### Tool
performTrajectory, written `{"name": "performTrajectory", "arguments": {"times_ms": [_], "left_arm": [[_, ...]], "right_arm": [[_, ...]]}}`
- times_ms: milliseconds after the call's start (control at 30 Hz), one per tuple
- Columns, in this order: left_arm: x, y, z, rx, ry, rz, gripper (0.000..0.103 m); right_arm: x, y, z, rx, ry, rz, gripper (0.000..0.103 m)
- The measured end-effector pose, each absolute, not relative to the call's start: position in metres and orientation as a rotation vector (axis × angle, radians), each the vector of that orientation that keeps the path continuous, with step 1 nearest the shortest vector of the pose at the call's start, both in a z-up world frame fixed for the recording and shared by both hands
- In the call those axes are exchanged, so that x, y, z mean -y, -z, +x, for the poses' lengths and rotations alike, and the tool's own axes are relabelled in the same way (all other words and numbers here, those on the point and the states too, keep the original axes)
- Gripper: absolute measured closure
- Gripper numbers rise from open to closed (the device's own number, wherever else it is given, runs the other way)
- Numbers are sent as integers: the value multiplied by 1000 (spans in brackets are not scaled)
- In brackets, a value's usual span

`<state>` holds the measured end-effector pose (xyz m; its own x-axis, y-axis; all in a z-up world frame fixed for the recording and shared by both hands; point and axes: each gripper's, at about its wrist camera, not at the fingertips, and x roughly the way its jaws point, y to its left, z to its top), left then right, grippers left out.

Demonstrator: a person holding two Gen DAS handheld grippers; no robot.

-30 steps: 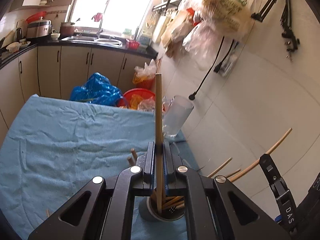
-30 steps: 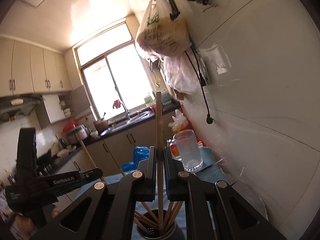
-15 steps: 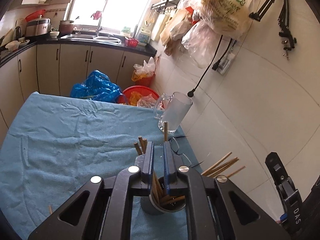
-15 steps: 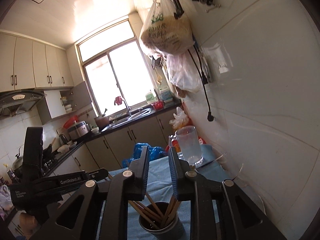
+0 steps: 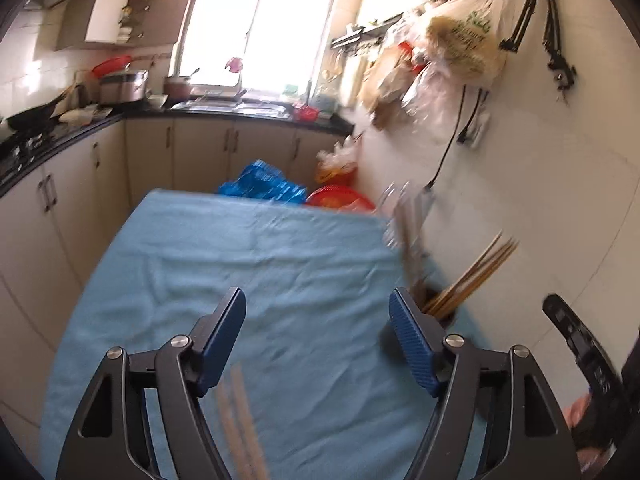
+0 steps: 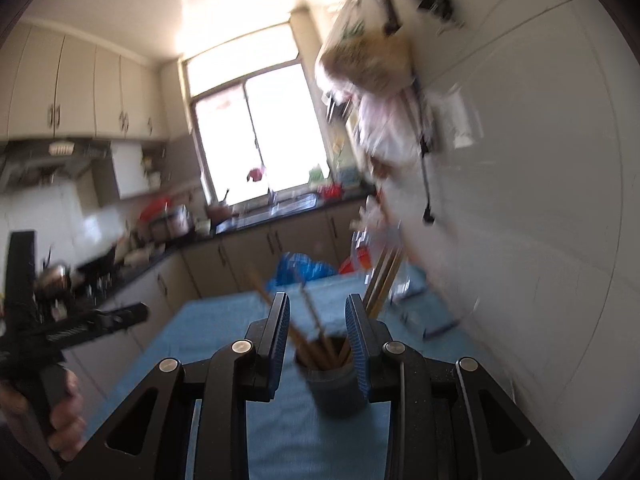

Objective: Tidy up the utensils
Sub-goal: 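Open the left tool over the holder while the right tool opens to release its chopstick, then move both open tools over the last wooden chopsticks on the towel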

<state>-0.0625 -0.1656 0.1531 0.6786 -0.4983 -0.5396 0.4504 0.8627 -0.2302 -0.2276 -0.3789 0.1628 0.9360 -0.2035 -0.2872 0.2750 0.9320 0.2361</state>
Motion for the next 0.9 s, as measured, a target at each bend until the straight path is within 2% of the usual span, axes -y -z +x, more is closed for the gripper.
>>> {"name": "performTrajectory", "arguments": {"times_ms": [100, 367, 467, 667, 733, 800, 900], "left_arm": [[133, -120, -67, -721, 462, -81, 22], [64, -54, -64, -938, 377, -138, 22], [54, -45, -60, -971, 372, -158, 22], [63, -35, -49, -1008, 373, -145, 23], [76, -34, -40, -1031, 379, -137, 29], [88, -28, -31, -1069, 375, -116, 44], [106, -21, -19, -1109, 386, -94, 58]], "right_arm": [[361, -137, -215, -352, 204, 292, 72], [300, -79, -177, -584, 17, 350, 69], [281, -63, -165, -673, -30, 354, 69], [268, -46, -161, -730, -28, 327, 69], [273, -41, -159, -747, -19, 345, 69], [277, -40, -158, -756, -15, 370, 69], [282, -38, -160, -755, 5, 388, 69]]}}
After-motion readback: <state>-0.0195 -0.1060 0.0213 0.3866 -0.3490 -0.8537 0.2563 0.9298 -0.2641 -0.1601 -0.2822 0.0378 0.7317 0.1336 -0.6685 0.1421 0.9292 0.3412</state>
